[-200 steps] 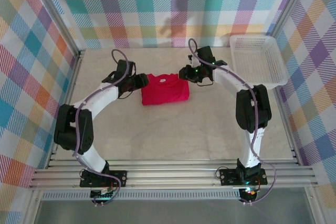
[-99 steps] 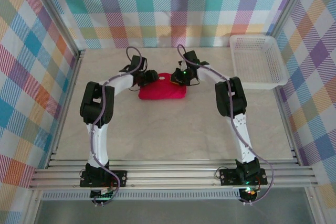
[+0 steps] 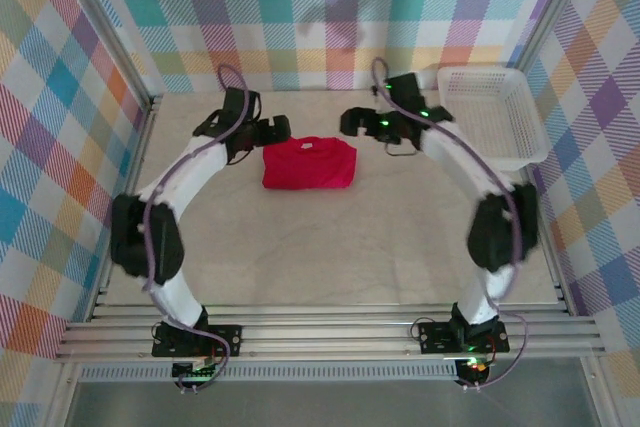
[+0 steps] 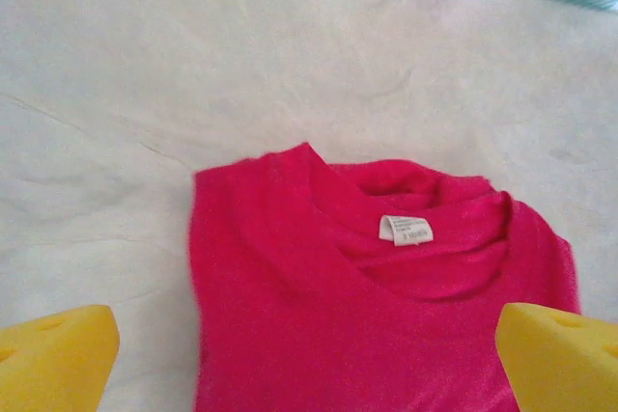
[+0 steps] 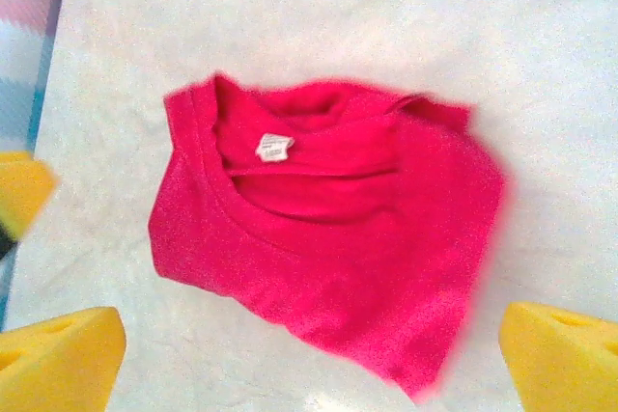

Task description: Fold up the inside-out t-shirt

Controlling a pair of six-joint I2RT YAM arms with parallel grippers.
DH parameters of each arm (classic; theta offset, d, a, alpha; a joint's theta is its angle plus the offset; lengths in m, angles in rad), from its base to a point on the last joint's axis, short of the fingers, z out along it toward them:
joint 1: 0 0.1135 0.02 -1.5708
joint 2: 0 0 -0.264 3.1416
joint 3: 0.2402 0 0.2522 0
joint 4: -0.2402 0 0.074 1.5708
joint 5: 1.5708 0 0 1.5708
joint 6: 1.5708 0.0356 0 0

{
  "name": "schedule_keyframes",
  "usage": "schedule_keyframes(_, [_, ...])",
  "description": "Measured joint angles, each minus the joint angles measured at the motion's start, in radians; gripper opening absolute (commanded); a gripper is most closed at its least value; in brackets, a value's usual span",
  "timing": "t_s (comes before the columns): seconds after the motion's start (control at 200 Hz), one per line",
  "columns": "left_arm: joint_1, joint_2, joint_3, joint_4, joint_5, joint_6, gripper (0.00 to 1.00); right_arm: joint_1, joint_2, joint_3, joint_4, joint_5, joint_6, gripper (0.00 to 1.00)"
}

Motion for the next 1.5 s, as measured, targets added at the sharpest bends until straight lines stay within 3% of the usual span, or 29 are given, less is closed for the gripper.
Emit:
schedule_keyframes(0.08, [-0.013,-0.147,-0.153,0.079,-0.102,0.057,1.0,-0.044,-0.231,-0.226,0.133,0.116,-0.071,1.0])
schedule_keyframes(0.18, [-0.009,-0.245,-0.387,0.223,-0.219,0.133,1.0,-0.092,-0.377,-0.476,0.269,0.283,-0.161,1.0])
schedule_keyframes(0.32, [0.014,-0.258,-0.689,0.401,-0.288,0.232,1.0,-0.139,-0.4,-0.758,0.404,0.444,-0.267,1.0])
schedule_keyframes(0.45, [0.066,-0.258,-0.82,0.519,-0.278,0.281,1.0,-0.209,-0.41,-0.933,0.504,0.487,-0.333,1.0])
schedule_keyframes(0.61, [0.127,-0.25,-0.904,0.747,-0.258,0.288,1.0,-0.281,-0.407,-1.009,0.677,0.494,-0.353,1.0])
schedule_keyframes(0.975, [0.206,-0.127,-0.987,1.093,-0.17,0.274,1.0,-0.289,-0.21,-1.078,1.088,0.346,-0.348,1.0])
schedule_keyframes(1.085, [0.213,-0.109,-1.007,1.124,-0.154,0.267,1.0,-0.302,-0.183,-1.141,1.23,0.329,-0.345,1.0])
schedule_keyframes(1.505, [0.213,-0.108,-1.007,1.165,-0.125,0.267,1.0,-0.307,-0.169,-1.154,1.304,0.309,-0.345,1.0])
